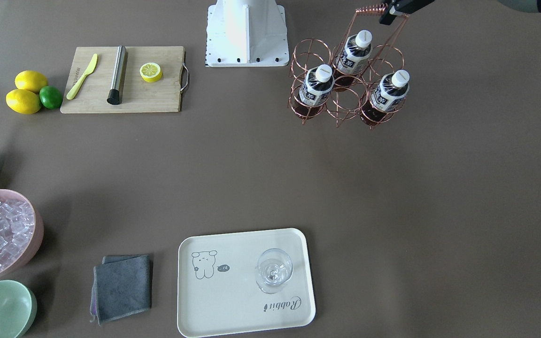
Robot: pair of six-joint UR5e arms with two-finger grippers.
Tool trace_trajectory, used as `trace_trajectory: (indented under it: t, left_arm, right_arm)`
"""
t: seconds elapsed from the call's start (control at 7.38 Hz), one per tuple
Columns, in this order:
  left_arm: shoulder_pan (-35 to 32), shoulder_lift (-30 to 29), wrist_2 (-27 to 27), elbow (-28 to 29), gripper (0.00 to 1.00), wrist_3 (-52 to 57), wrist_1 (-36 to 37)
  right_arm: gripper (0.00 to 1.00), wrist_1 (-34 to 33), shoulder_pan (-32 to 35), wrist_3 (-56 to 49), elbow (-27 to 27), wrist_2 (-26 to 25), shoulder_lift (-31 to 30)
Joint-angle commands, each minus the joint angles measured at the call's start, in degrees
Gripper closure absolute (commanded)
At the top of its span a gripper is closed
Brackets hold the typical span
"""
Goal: Take tea from basket to plate
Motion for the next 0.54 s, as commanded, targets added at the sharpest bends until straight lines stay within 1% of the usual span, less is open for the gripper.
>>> trace_trajectory:
  t: [0.0, 0.14, 0.27, 0.41]
  left_arm:
    - [10.98, -4.85, 5.15, -0.14, 1.0, -11.62, -0.07]
    - [12.22, -6.96, 5.25, 1.87, 1.0, -13.21, -0.15]
    - [12.24, -9.41, 5.16, 5.28, 1.0, -13.84, -0.33]
    - [12.67, -10.22, 5.16, 7.32, 1.0, -15.84, -2.51]
  right_arm:
    - [0.0, 6.25, -3.08, 2.09, 2.64, 3.22, 4.25]
    - [0.0, 13.78, -3.78, 8.46, 2.82, 4.98, 4.52]
    - [0.0, 20.38, -6.4, 13.74, 2.91, 5.09, 4.79]
    - [0.0, 25.23, -9.82, 17.28, 3.17, 4.56, 5.83]
